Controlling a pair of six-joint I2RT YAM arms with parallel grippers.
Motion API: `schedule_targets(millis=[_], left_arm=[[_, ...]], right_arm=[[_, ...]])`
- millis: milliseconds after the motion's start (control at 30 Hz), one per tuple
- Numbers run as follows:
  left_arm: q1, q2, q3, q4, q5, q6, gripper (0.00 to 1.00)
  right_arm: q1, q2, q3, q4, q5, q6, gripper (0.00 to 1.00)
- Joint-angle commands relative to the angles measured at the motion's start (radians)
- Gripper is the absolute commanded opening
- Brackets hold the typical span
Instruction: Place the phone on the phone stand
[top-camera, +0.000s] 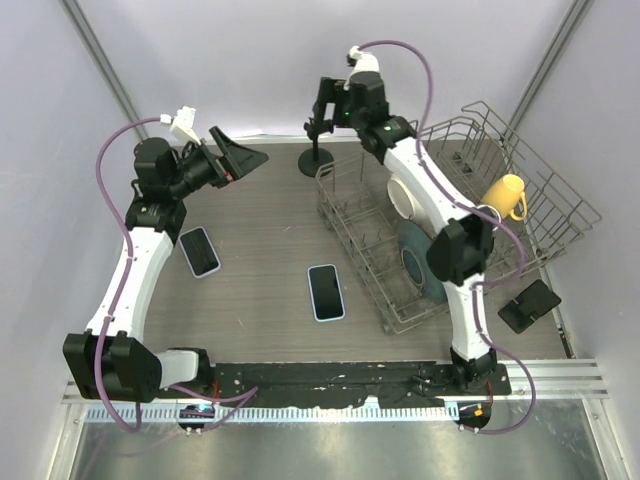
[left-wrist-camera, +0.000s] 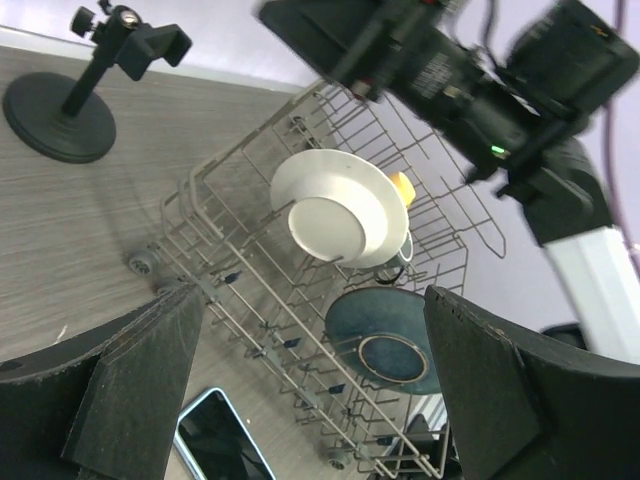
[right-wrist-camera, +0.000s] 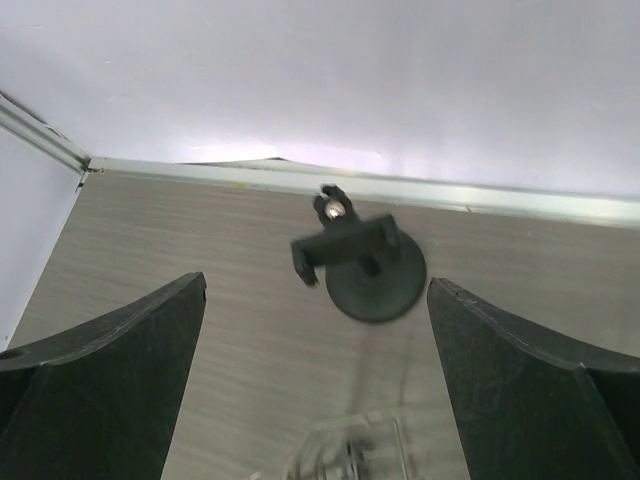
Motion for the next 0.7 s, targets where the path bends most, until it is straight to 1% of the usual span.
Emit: schedule_targets(millis=[0, 33, 100, 233, 300, 367, 433, 667], left_arm=[[-0.002, -0.010, 0.005, 0.095, 0.061, -0.038, 0.96], [-0.001, -0.010, 0.005, 0.095, 0.064, -0.039, 0.96], [0.001, 0.000, 0.008, 0.096, 0.078, -0.048, 0.95], [0.018, 0.025, -0.001, 0.125, 0.101, -0.077, 0.95], [0.027, 0.031, -0.011, 0.153, 0.103, -0.096, 0.95], [0.030, 0.031, -0.019, 0.154, 0.097, -0.091, 0.95], [0.030, 0.033, -0.022, 0.154, 0.095, -0.090, 0.95], [0.029, 0.023, -0.021, 0.139, 0.090, -0.067, 0.96]], right_arm=[[0.028, 0.149, 0.234, 0.040, 0.044, -0.104, 0.98], [0.028, 0.173, 0.275, 0.043, 0.028, -0.124, 0.98], [0.028, 0.220, 0.297, 0.050, 0.016, -0.138, 0.98], [0.030, 0.245, 0.267, 0.064, 0.007, -0.147, 0.98], [0.031, 0.257, 0.260, 0.061, 0.034, -0.158, 0.98], [0.030, 0.269, 0.265, 0.054, 0.077, -0.182, 0.98], [0.032, 0.289, 0.280, 0.044, 0.088, -0.199, 0.98], [0.032, 0.331, 0.286, 0.058, 0.047, -0.219, 0.98]])
